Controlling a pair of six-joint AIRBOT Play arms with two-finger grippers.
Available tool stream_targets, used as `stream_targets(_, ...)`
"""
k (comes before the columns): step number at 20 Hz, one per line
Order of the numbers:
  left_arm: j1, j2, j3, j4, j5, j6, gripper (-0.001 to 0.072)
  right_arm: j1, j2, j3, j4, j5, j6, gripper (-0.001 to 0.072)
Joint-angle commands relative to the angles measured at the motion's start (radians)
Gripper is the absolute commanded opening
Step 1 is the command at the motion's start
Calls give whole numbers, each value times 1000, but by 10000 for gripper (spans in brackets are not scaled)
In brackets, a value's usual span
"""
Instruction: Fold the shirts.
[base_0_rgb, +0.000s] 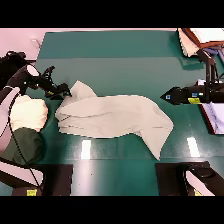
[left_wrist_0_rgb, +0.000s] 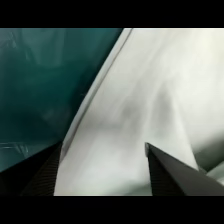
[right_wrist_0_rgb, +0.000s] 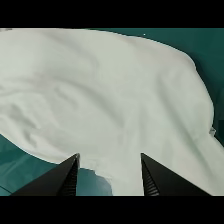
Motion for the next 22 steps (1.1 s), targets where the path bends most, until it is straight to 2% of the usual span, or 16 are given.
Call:
stream_targets(1,-1,-3,-10,-32,-6,3,583,1,-1,0,-3,-8,0,433)
stream_targets(3,-1,-3,4,-56,-8,3,217,-2,-3,0,-10,-23,0,433)
stream_targets(4,-1,-3,18,-61,-14,3,100,-3,-13,0,-10,-25,0,433)
stream_targets(5,-1,-2,37,-63,-22,7,23,-11,-26,0,-10,-19,0,433)
stream_targets(10,1,31,183,-55,-64,48,25,-83,-90,0,-6,-15,-16,434)
stream_targets(11,8,41,224,-42,-103,59,51,-93,-90,0,-6,-14,-18,434)
stream_targets(12,16,56,252,-27,-135,63,349,-95,-87,0,-3,-12,-19,433)
stream_targets(13,30,90,260,-16,-161,62,587,-95,-81,0,-4,-11,-22,433)
stream_targets(16,68,239,146,73,-215,63,590,-95,-49,0,-3,-19,-27,434)
stream_targets(22,118,581,-468,97,-202,53,591,-95,-8,-1,-1,-33,-34,433)
